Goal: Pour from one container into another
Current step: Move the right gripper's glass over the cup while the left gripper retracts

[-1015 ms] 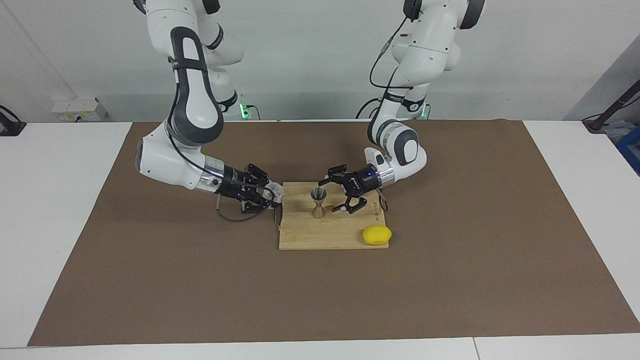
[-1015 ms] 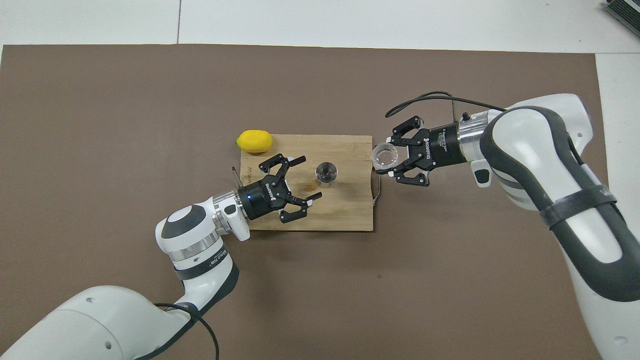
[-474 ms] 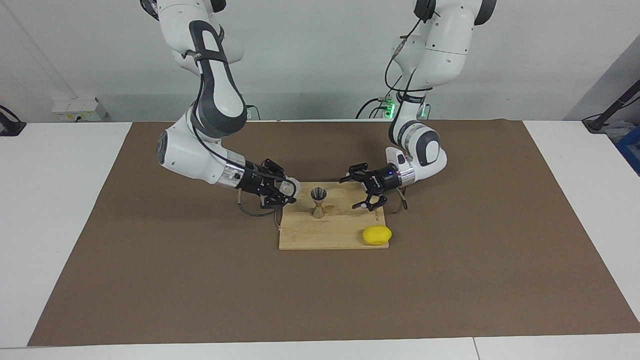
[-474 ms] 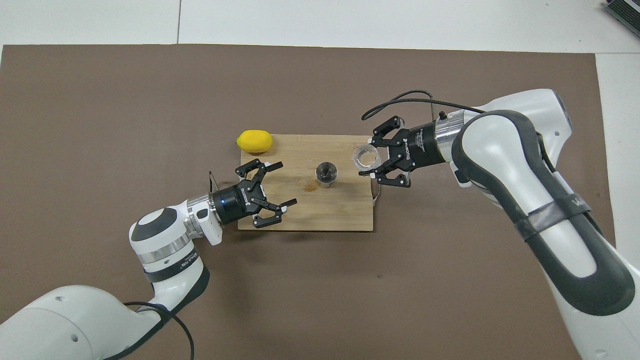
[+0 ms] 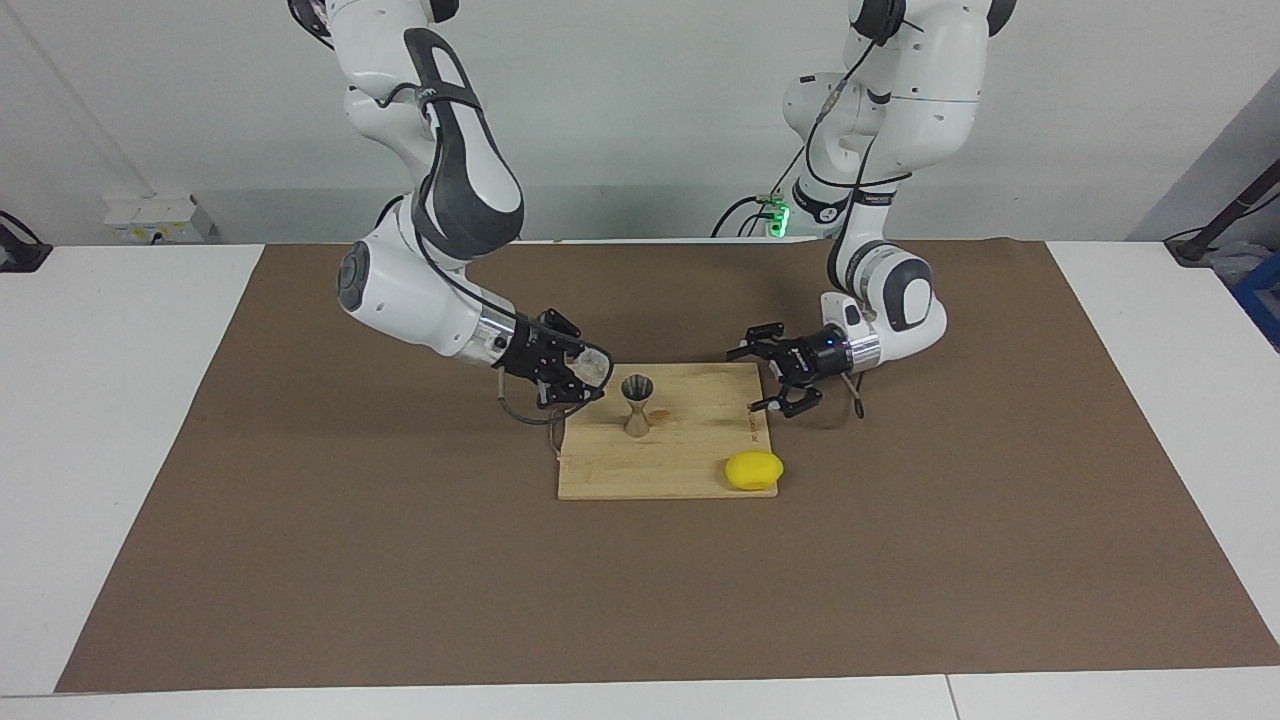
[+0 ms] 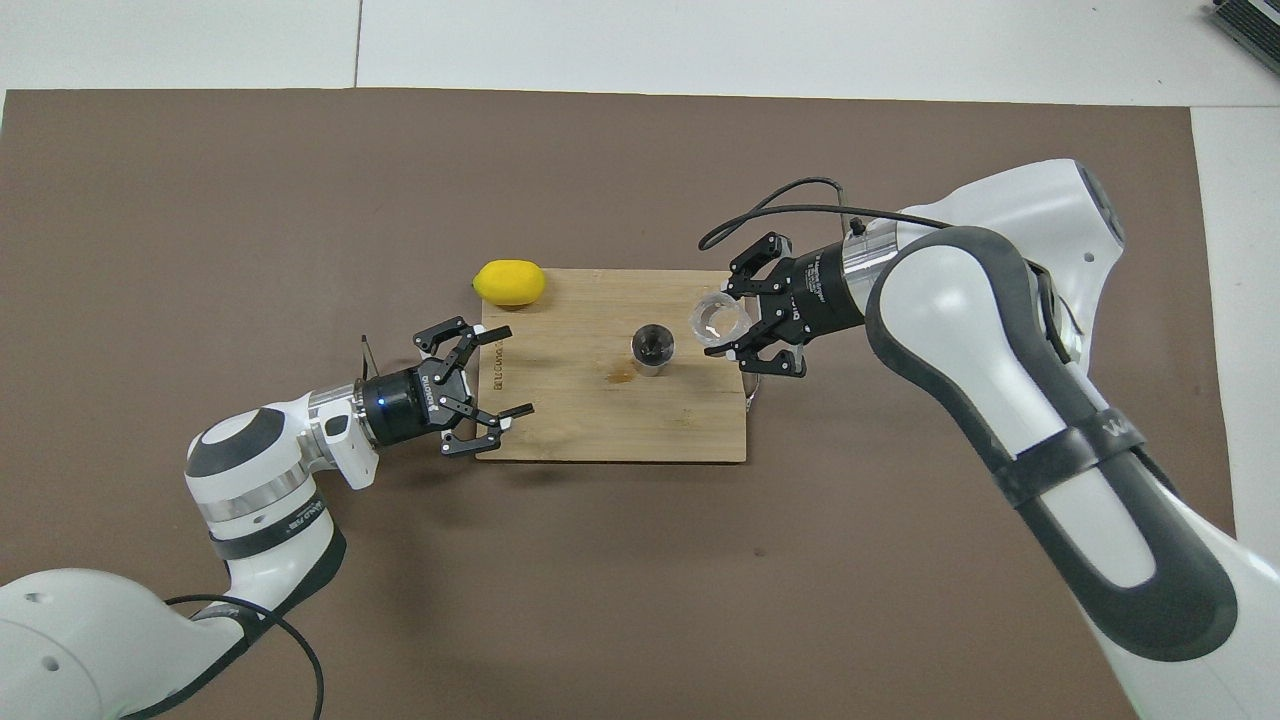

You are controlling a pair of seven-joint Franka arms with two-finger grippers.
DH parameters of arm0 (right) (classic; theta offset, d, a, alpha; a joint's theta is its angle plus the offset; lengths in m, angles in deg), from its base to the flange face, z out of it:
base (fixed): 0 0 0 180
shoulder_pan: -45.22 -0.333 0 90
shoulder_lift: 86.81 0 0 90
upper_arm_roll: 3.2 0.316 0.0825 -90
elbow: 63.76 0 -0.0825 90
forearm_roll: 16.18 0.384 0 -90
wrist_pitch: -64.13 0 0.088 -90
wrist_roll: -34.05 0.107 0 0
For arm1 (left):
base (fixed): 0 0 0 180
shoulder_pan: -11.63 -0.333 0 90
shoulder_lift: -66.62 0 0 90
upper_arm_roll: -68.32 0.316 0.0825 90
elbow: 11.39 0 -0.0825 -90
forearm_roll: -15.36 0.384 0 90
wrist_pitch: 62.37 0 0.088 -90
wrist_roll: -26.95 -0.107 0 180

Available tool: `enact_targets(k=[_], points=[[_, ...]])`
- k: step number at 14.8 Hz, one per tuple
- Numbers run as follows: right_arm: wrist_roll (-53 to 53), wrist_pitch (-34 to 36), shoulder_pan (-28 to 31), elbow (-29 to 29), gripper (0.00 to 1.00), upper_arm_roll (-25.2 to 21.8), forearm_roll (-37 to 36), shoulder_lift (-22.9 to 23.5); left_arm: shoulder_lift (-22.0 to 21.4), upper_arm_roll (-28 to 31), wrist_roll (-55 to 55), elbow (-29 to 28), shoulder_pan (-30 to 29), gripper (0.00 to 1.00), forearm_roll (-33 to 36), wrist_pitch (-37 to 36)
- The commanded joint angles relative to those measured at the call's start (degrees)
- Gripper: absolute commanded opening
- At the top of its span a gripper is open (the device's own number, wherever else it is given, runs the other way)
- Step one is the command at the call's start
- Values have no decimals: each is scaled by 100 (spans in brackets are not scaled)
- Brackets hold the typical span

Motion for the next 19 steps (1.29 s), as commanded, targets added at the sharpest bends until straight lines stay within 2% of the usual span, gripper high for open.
enact_targets(k=[1,7,11,14,19], points=[[450,5,-48,-223,0,26,-399,9,-308,-27,321,-171,-676,100,821,-483],[819,-22,-365,-277,0,9,-1032,35,-352,-18,709,303,-1985,100,2596,-1125],[1073,-136,-488,-277,0,17,-1383,44,-352,-18,1271,1023,-2689,100,3835,-1583],[1363,-189,-488,-487,0,26,-1612,132,-308,-18,1499,1630,-2875,100,4627,-1592],[1487,-189,-593,-567,0,26,-1744,176,-457,25,1973,2289,-2893,100,5752,-1408]])
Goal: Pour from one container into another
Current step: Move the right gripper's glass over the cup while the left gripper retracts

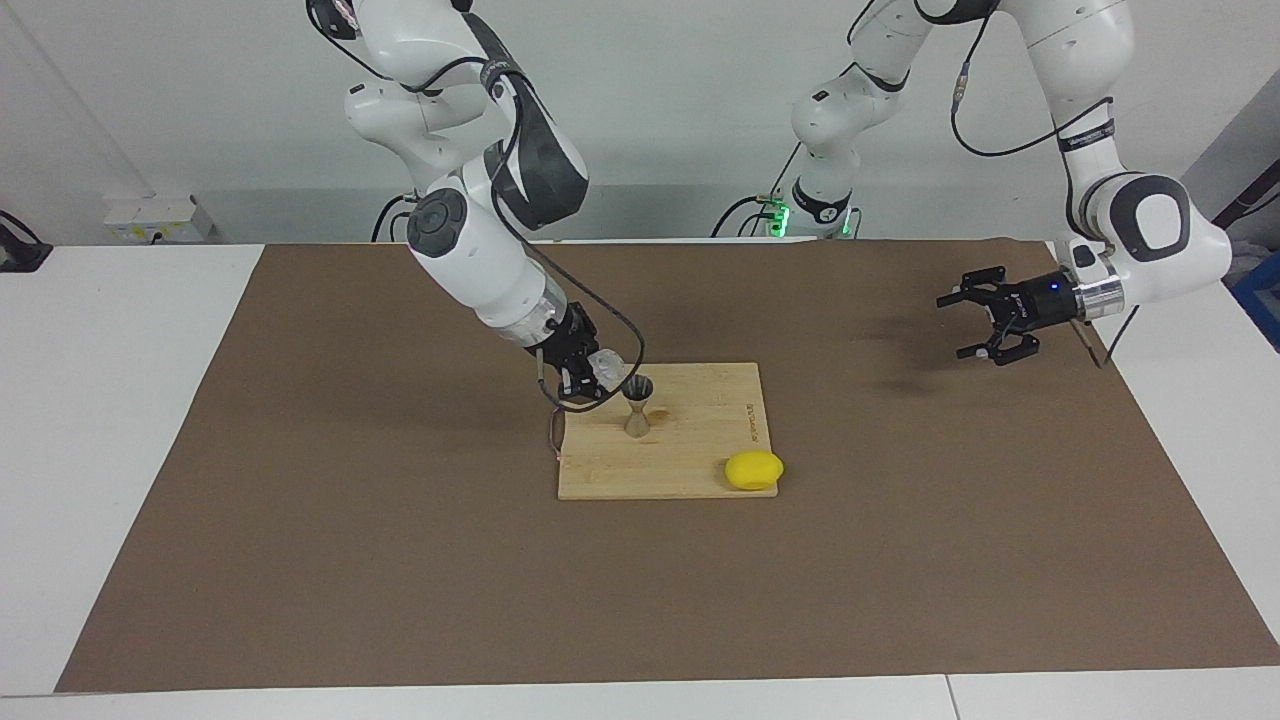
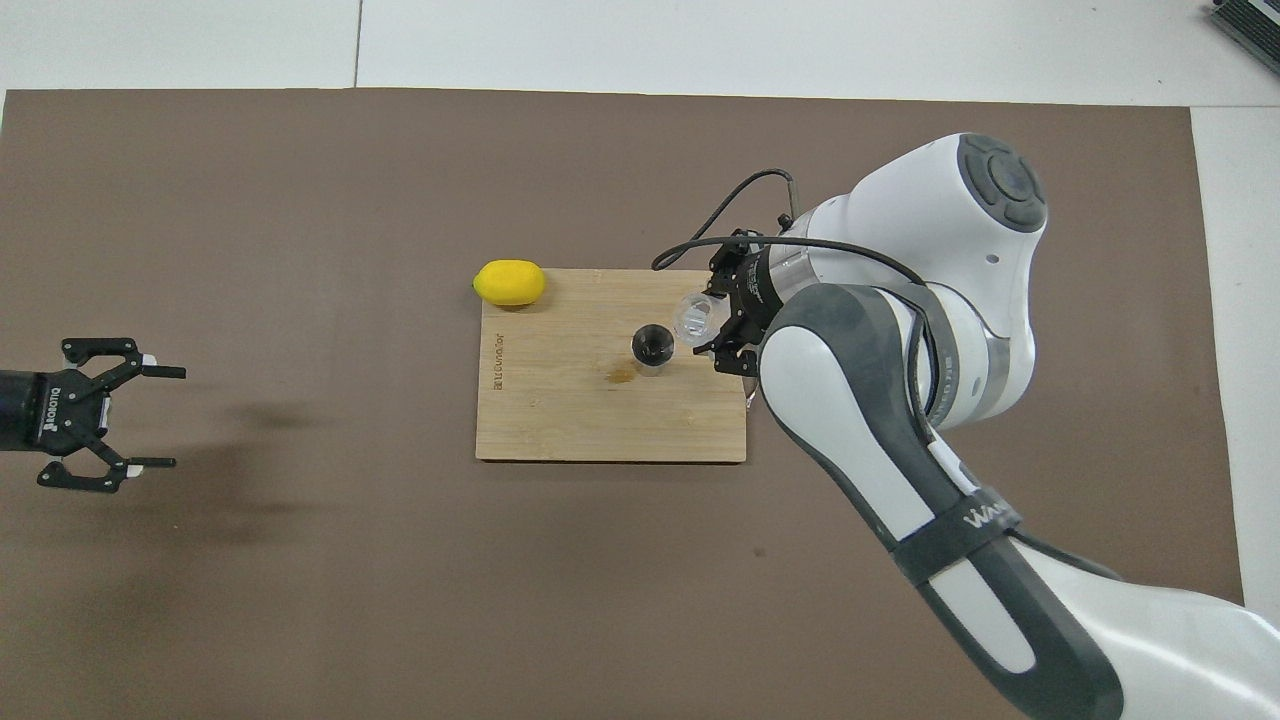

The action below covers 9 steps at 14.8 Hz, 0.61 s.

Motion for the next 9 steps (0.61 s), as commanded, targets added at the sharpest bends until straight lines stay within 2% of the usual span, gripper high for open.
enact_targets(k=[1,4,9], points=[[237,2,-80,-165,0,19,-265,99,-147,-6,458,355,-17,100,713,131],[413,55,-158,-165,0,19,-485,99,-262,-6,723,575,88,100,1189,211],[641,169,-194,-279,0,19,-827,117,-893,-15,1689,602,439,100,2155,343]])
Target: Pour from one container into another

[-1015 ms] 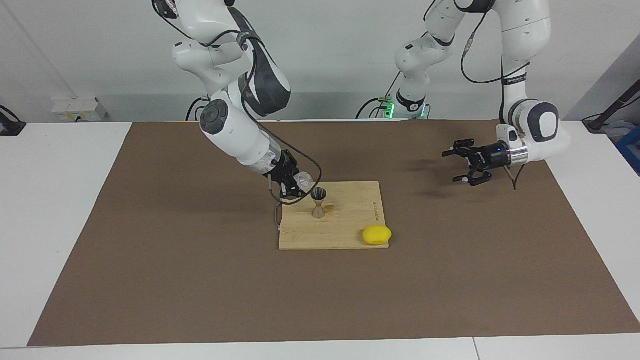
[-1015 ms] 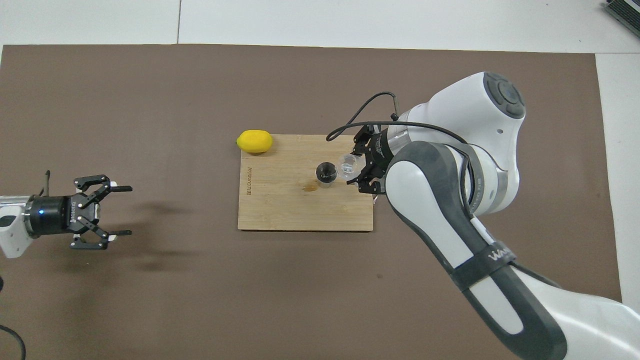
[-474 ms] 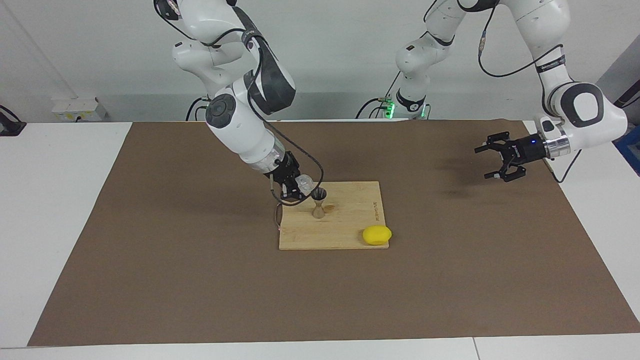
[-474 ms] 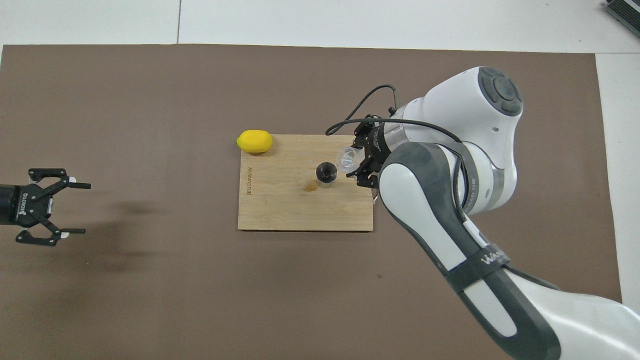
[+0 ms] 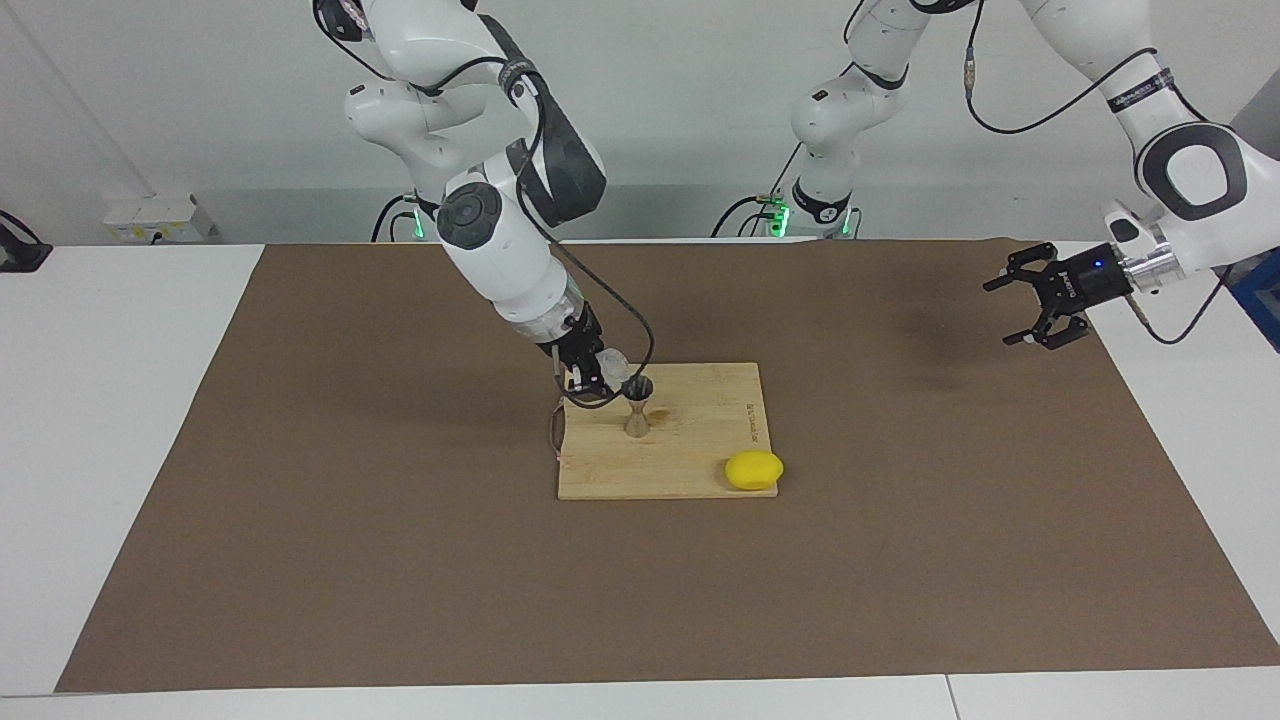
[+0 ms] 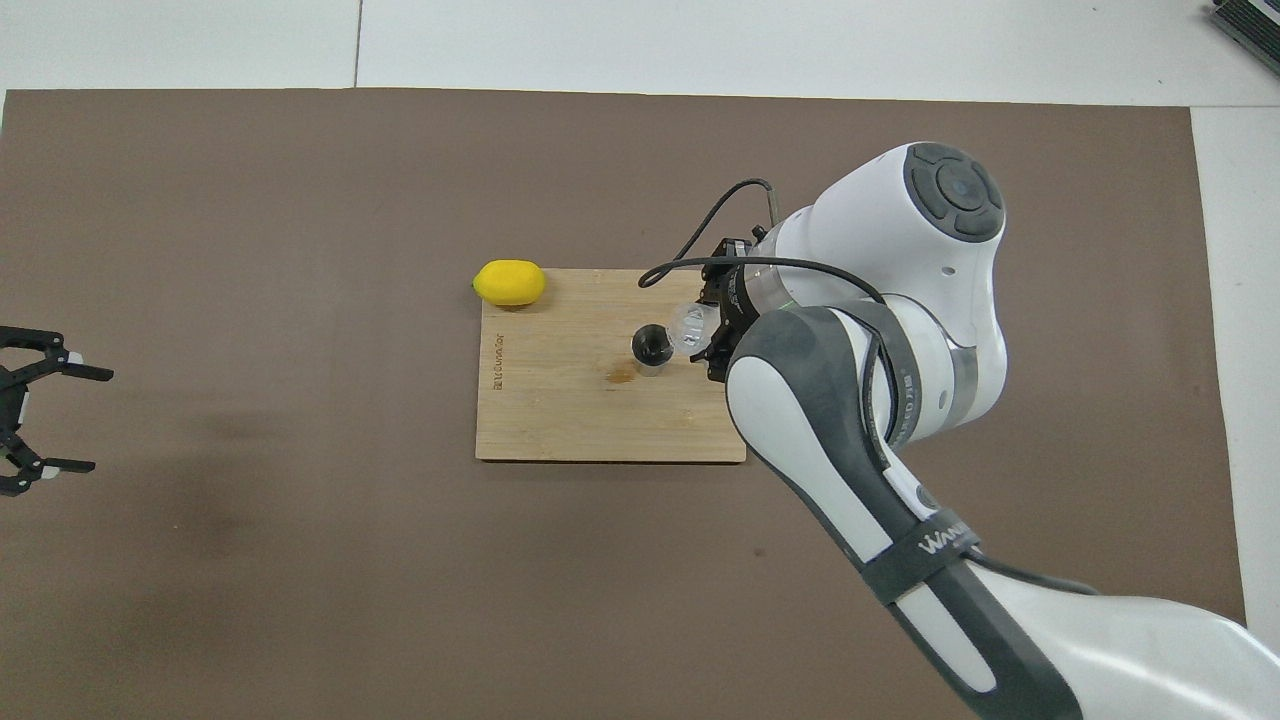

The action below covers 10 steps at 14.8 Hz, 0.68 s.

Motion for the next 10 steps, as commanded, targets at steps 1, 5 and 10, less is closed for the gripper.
enact_targets(k=[1,5,10], points=[[236,125,-26,-212,0,16,-290,98,-510,15,548,-78,288,100,514,141],[421,169,-61,-361,0,25,-405,159,-1168,-3,1935,-183,911,100,1068,114],[438,301,-175,-397,0,16,-545,160,-1802,-38,4219,-359,1764,100,1482,62]])
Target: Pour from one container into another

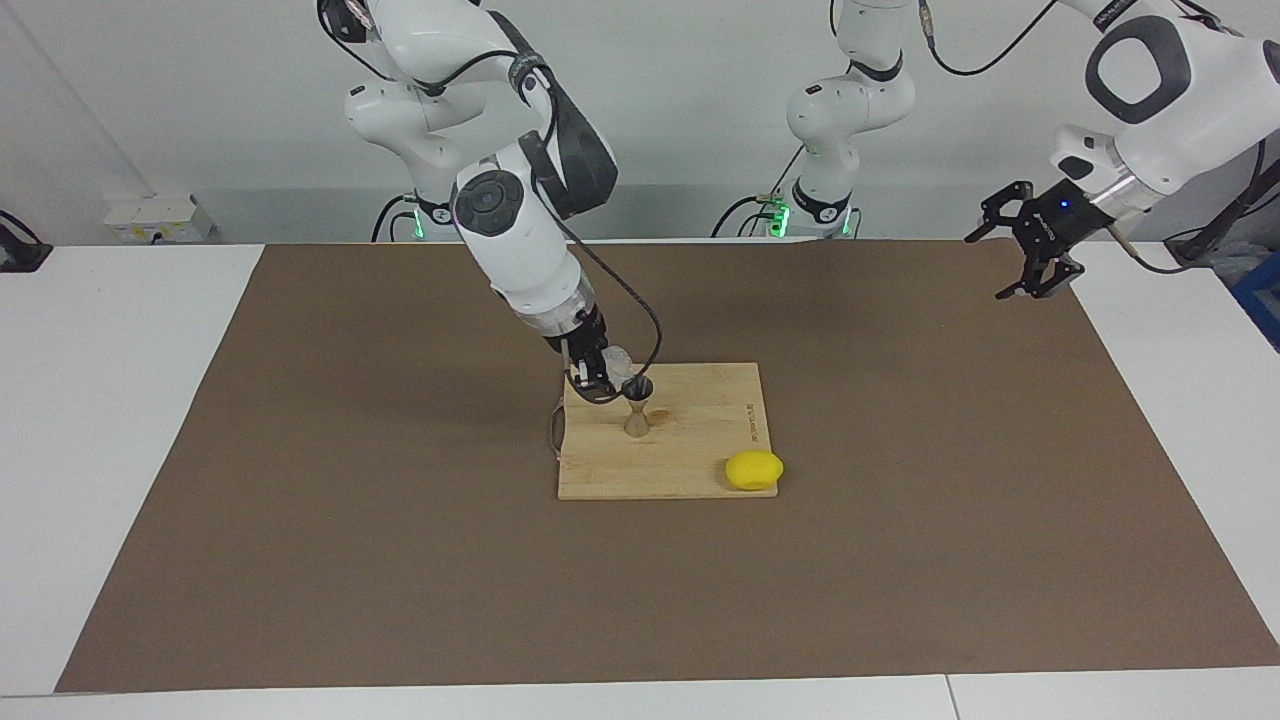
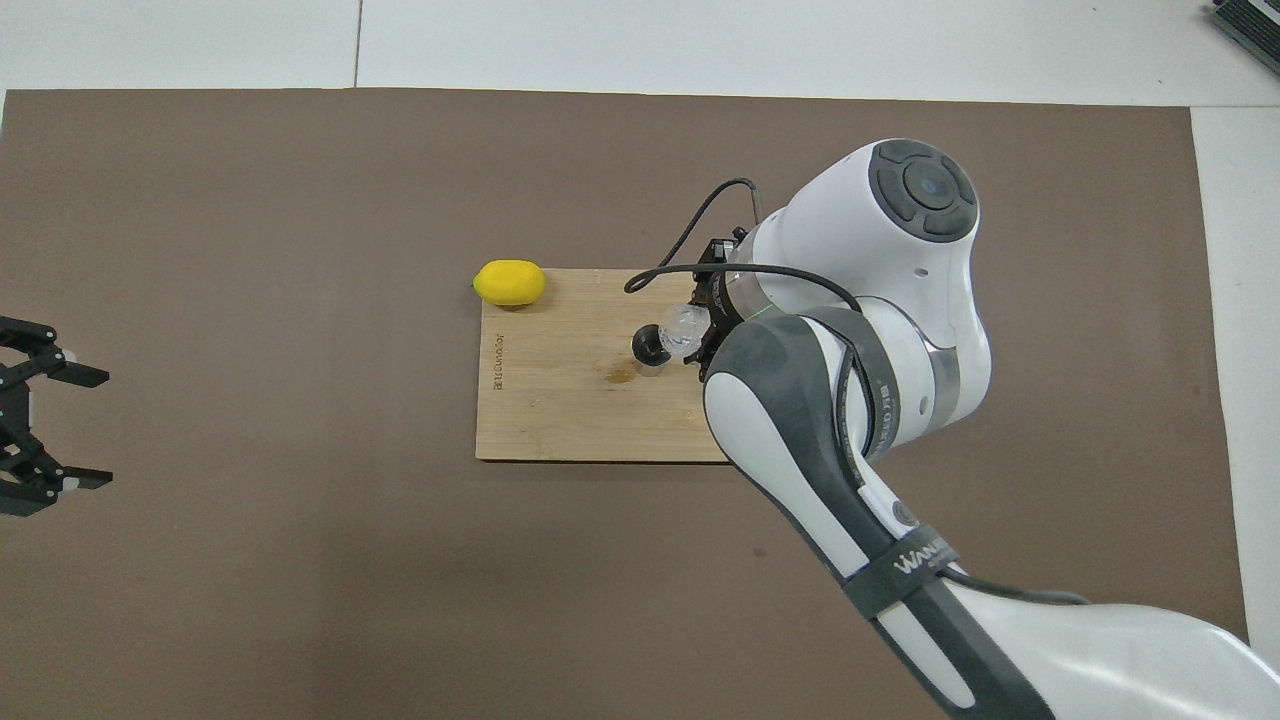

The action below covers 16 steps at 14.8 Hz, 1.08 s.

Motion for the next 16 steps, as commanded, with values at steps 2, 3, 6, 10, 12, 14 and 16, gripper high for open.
enact_targets(k=[2,3,6,10,12,14,16], points=[[272,162,-123,-207,0,-3,-390,105,-522,52,1774,-332,717,100,340,33],[316,188,-124,-207,0,5,-469,105,-584,52,2118,-333,876,100,419,24],[378,232,-202,-207,0,5,-655,114,-891,-9,3173,-455,1175,100,770,-82],[448,267,-229,-207,0,5,-873,105,-1427,-317,4553,-868,1176,100,1062,-20],[484,267,-247,-207,0,14,-954,114,-1551,-422,5527,-965,1159,100,1131,-55],[484,276,-247,-207,0,14,-989,114,-1595,-440,6451,-1018,1150,100,1193,-64],[484,267,-247,-207,0,14,-998,114,-1656,-440,7085,-1132,1141,100,1194,-12]])
